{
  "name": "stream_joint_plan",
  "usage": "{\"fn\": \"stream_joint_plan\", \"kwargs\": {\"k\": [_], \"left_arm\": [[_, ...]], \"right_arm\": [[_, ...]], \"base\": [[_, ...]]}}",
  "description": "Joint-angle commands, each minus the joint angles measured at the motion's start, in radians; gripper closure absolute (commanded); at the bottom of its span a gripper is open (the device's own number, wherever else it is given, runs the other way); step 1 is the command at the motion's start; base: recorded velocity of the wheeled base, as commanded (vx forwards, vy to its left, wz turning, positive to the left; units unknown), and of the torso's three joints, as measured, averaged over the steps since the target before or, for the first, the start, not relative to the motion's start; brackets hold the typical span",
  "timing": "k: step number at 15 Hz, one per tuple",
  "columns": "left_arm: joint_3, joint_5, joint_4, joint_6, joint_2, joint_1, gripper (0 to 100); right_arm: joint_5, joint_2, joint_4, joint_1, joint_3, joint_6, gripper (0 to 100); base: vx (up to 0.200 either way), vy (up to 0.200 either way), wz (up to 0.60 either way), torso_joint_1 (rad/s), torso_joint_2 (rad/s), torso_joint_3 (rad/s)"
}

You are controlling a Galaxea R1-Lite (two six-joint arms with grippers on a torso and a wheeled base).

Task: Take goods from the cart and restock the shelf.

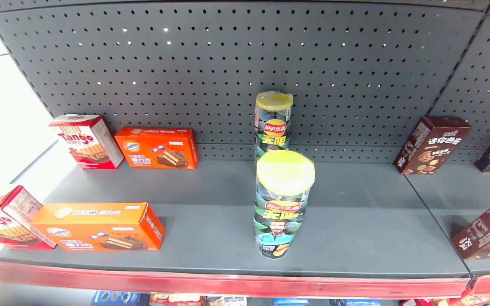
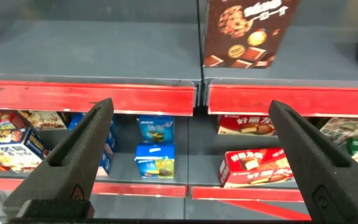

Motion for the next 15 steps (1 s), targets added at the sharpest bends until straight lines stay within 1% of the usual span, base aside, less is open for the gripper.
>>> {"fn": "stream_joint_plan", "kwargs": {"k": [1, 7, 8, 15], "left_arm": [[0.000, 0.001, 0.000, 0.000, 0.001, 0.000, 0], [0.000, 0.004, 0.000, -0.003, 0.001, 0.000, 0], [0.000, 0.004, 0.000, -0.003, 0.001, 0.000, 0], [0.000, 0.006, 0.000, -0.003, 0.001, 0.000, 0]], "right_arm": [[0.000, 0.000, 0.001, 0.000, 0.000, -0.001, 0], [0.000, -0.002, -0.001, 0.000, 0.000, 0.000, 0], [0.000, 0.000, 0.001, 0.000, 0.000, 0.000, 0], [0.000, -0.002, -0.001, 0.000, 0.001, 0.002, 0]], "base": [[0.000, 0.000, 0.00, 0.000, 0.00, 0.000], [0.000, 0.000, 0.00, 0.000, 0.00, 0.000], [0.000, 0.000, -0.60, 0.002, 0.00, 0.002], [0.000, 0.000, 0.00, 0.000, 0.00, 0.000]]}}
